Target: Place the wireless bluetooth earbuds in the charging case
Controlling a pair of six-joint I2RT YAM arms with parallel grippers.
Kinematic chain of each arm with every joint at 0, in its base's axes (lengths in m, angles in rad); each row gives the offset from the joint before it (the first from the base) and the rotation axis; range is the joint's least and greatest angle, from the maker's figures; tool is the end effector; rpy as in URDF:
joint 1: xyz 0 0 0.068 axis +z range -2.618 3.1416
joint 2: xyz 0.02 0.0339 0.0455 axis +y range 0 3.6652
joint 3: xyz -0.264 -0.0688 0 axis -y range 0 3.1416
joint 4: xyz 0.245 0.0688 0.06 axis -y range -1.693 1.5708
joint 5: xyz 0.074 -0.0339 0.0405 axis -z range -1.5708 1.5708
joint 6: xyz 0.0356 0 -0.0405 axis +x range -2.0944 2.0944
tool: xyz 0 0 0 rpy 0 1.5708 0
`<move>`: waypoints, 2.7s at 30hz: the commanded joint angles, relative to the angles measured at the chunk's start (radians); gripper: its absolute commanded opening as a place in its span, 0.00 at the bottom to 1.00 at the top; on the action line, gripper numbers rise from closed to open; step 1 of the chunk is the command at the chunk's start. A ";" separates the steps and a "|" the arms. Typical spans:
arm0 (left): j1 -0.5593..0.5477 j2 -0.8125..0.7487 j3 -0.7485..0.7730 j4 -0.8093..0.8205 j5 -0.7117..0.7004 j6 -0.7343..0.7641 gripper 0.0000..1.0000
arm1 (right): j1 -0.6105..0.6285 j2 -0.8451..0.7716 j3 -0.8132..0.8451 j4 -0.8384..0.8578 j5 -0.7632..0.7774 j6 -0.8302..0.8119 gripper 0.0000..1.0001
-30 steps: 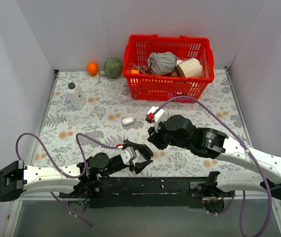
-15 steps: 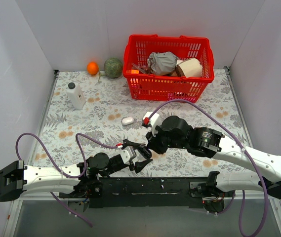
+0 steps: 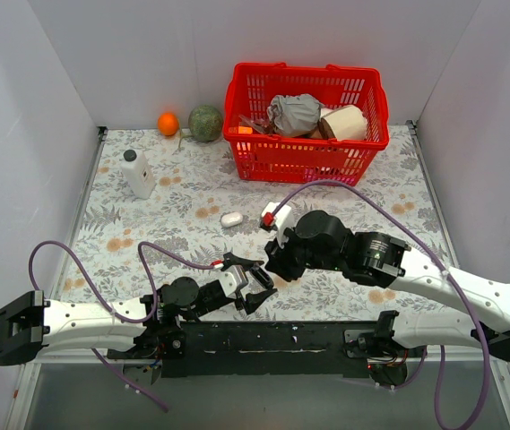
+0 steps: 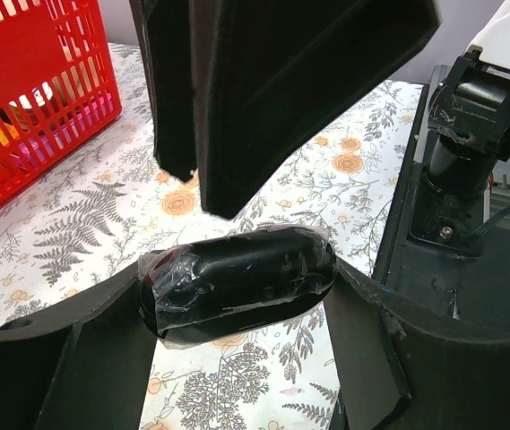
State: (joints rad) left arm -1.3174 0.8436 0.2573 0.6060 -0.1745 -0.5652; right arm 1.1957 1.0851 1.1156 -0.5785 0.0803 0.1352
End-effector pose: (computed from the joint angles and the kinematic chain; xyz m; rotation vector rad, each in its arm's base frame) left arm 0.0538 -0.1832 0.2273 0.4863 1.6471 -1.3221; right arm 0.0881 0.2160 0.3574 -1.0688 1.9212 0.6921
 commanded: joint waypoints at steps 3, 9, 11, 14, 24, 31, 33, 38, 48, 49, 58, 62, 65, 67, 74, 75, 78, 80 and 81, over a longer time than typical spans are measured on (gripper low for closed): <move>0.004 -0.008 0.030 0.009 -0.016 0.004 0.00 | -0.025 -0.039 0.027 0.066 -0.126 0.044 0.48; 0.004 0.005 0.037 0.012 -0.017 0.010 0.00 | -0.024 0.001 0.020 0.080 -0.223 0.086 0.53; 0.003 0.008 0.040 0.012 -0.019 0.011 0.00 | -0.024 0.012 0.016 0.077 -0.226 0.095 0.53; 0.004 0.008 0.046 0.011 -0.019 0.013 0.00 | -0.024 0.030 0.007 0.069 -0.212 0.101 0.53; 0.004 0.005 0.051 0.005 -0.019 0.011 0.00 | -0.024 0.071 -0.003 0.028 -0.148 0.092 0.51; 0.004 0.014 0.062 -0.017 -0.052 -0.007 0.00 | -0.025 0.091 -0.011 0.020 -0.146 0.080 0.09; 0.004 0.018 0.072 -0.038 -0.069 -0.030 0.05 | -0.025 0.095 -0.013 0.023 -0.151 0.080 0.01; 0.004 0.009 0.079 -0.083 -0.100 -0.068 0.34 | -0.045 0.096 -0.013 0.038 -0.180 0.087 0.01; 0.004 -0.050 0.048 -0.107 -0.166 -0.122 0.91 | -0.104 0.058 -0.060 0.118 -0.220 0.121 0.01; 0.004 -0.057 0.043 -0.106 -0.172 -0.122 0.98 | -0.108 0.055 -0.063 0.132 -0.220 0.125 0.01; 0.004 -0.156 0.054 -0.309 -0.284 -0.251 0.98 | -0.319 0.004 -0.187 0.305 -0.229 0.219 0.01; 0.003 -0.305 0.024 -0.388 -0.327 -0.364 0.98 | -0.589 0.018 -0.396 0.776 -0.521 0.443 0.01; 0.003 -0.394 -0.003 -0.403 -0.350 -0.389 0.98 | -0.662 0.120 -0.484 0.972 -0.606 0.573 0.01; 0.003 -0.413 -0.004 -0.426 -0.352 -0.395 0.98 | -0.682 0.218 -0.479 1.065 -0.619 0.596 0.01; 0.001 -0.394 0.043 -0.489 -0.358 -0.464 0.98 | -0.711 0.472 -0.334 1.040 -0.573 0.523 0.01; 0.001 -0.393 0.049 -0.489 -0.352 -0.476 0.98 | -0.717 0.499 -0.320 1.042 -0.582 0.518 0.01; 0.000 -0.391 0.059 -0.505 -0.344 -0.539 0.98 | -0.728 0.593 -0.271 1.017 -0.600 0.494 0.01; 0.000 -0.391 0.068 -0.528 -0.342 -0.564 0.98 | -0.726 0.636 -0.258 1.004 -0.599 0.488 0.01; 0.000 -0.390 0.068 -0.540 -0.341 -0.588 0.98 | -0.726 0.650 -0.248 0.994 -0.599 0.474 0.01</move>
State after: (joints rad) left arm -1.3174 0.4522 0.2775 0.1143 -0.5121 -1.0592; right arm 0.4747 1.6875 0.8116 0.3878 -0.4931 0.6510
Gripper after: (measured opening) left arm 0.981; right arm 0.261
